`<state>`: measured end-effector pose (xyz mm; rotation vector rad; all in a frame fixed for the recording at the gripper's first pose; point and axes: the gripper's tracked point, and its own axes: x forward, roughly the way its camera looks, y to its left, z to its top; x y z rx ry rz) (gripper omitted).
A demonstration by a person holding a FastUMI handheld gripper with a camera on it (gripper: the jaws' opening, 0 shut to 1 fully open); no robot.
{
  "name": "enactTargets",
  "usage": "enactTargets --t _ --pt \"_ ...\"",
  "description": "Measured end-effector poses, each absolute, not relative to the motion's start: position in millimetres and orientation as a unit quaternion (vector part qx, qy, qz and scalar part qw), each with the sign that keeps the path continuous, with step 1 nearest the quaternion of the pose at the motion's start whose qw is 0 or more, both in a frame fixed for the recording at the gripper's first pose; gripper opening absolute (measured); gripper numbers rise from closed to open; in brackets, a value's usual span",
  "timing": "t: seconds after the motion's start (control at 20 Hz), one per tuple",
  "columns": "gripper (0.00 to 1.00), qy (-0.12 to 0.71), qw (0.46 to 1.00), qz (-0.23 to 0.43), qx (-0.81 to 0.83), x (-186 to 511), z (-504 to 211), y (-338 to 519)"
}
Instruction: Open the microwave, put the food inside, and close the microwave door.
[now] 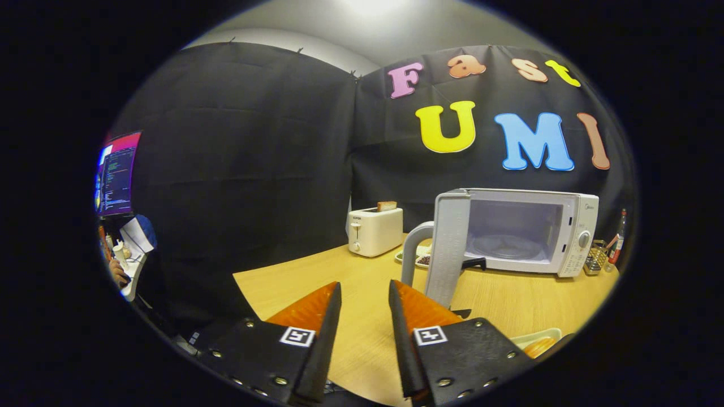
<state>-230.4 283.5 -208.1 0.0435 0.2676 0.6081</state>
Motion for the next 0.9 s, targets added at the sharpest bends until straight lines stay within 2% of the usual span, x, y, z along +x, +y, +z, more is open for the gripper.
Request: enactTargets --t 0.05,0.1,0.15,0.2,0.5,0.65,0.75,0.9 --pt "0.55 0.127 0.947 0.294 0.009 -231.9 -209.9 263.0" --pt "0.56 0.123 0.949 0.289 -0.004 -234.7 -209.3 242.2" --pt "0.80 0.128 0.951 0.280 -0.019 -235.4 -215.7 221.4" --pt "0.88 0.136 0.952 0.273 -0.030 -237.7 -222.3 199.1" --pt "0.88 0.201 0.942 0.267 0.013 -258.5 -255.8 109.4" --pt "0.97 0.235 0.934 0.261 0.072 -262.2 -274.4 87.3" --pt "0.97 0.217 0.949 0.227 0.039 -257.6 -278.8 60.7" --pt "0.96 0.224 0.946 0.234 0.024 -258.3 -301.4 60.2"
